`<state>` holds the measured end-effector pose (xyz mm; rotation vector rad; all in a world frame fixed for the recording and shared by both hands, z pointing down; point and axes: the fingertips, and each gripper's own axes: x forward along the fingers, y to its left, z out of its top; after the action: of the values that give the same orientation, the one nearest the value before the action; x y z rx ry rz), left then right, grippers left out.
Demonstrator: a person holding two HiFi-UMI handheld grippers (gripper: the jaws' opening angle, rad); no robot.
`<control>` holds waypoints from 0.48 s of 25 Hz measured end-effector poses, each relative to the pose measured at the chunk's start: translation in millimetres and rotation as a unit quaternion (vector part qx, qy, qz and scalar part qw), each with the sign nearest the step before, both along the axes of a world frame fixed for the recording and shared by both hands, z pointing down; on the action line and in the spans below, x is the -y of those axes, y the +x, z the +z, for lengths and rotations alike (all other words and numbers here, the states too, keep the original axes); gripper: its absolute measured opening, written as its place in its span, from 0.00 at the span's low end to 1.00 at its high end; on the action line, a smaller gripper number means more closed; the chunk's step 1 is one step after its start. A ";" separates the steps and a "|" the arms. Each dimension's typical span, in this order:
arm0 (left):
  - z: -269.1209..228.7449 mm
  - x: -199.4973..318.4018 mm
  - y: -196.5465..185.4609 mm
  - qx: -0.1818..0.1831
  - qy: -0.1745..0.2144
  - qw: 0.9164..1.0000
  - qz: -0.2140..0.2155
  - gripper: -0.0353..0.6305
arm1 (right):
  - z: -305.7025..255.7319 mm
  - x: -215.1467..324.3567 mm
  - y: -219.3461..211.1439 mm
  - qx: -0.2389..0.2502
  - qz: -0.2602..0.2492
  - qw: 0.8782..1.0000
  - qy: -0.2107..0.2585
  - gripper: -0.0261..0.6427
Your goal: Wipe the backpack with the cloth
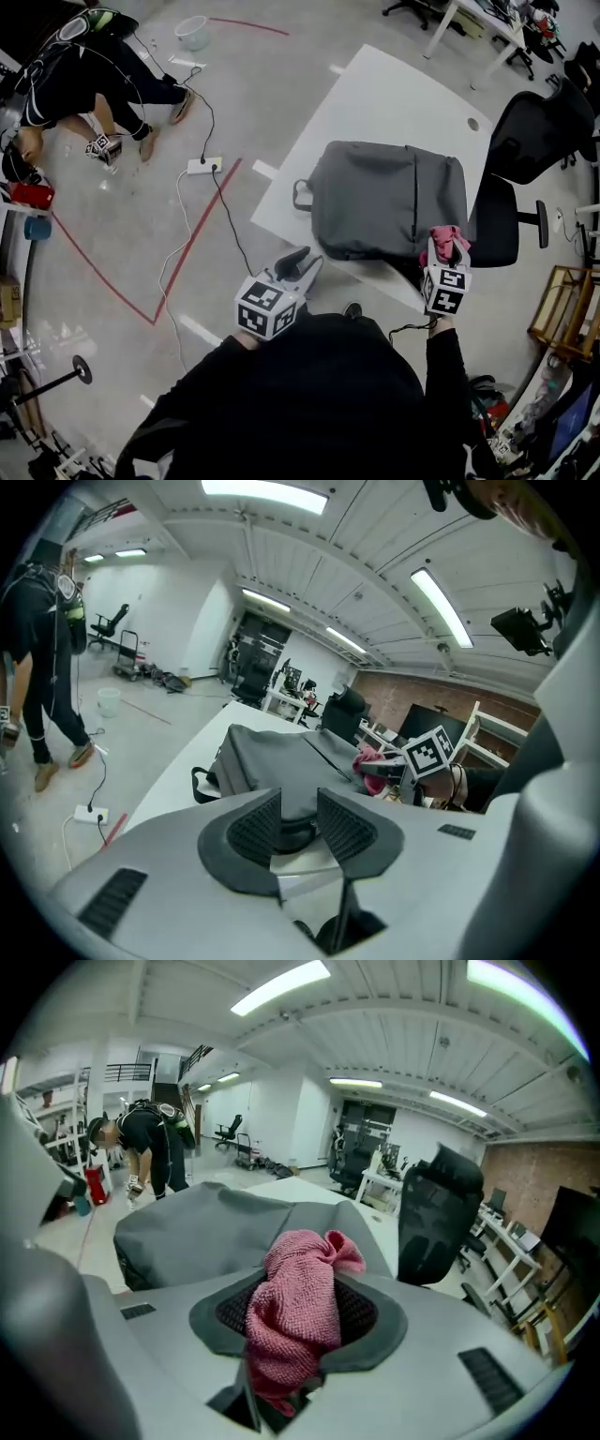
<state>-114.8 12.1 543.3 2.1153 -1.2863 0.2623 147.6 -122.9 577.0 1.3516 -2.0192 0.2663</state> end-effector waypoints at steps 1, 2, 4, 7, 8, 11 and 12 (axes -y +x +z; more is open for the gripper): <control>1.2 5.8 -7.5 -0.002 -0.002 1.000 0.010 0.22 | 9.4 -5.9 -20.4 0.010 -0.009 1.000 -0.023 0.28; 2.7 11.0 -15.4 -0.003 -0.004 1.000 0.018 0.22 | 18.0 -11.5 -42.6 0.025 -0.018 0.999 -0.044 0.28; 6.6 19.2 -30.8 -0.004 -0.009 1.000 0.029 0.22 | 28.2 -21.0 -86.9 0.063 -0.033 0.995 -0.073 0.28; 15.0 25.6 -54.5 -0.007 -0.018 0.999 0.028 0.22 | 30.3 -36.7 -155.6 0.141 -0.071 0.981 -0.108 0.28; 18.1 27.1 -62.9 -0.007 -0.022 0.999 0.023 0.22 | 30.5 -43.6 -180.4 0.161 -0.094 0.975 -0.120 0.28; 23.8 32.3 -86.1 -0.008 -0.032 0.999 0.000 0.22 | 28.4 -67.2 -250.9 0.189 -0.180 0.953 -0.151 0.28; 23.3 34.7 -91.9 -0.008 -0.033 0.999 -0.009 0.22 | 26.1 -73.6 -269.6 0.196 -0.207 0.945 -0.157 0.28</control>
<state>-206.7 -22.6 566.7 2.0446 -1.2703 0.2758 -122.1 -49.3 603.1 0.6909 -2.4009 0.6737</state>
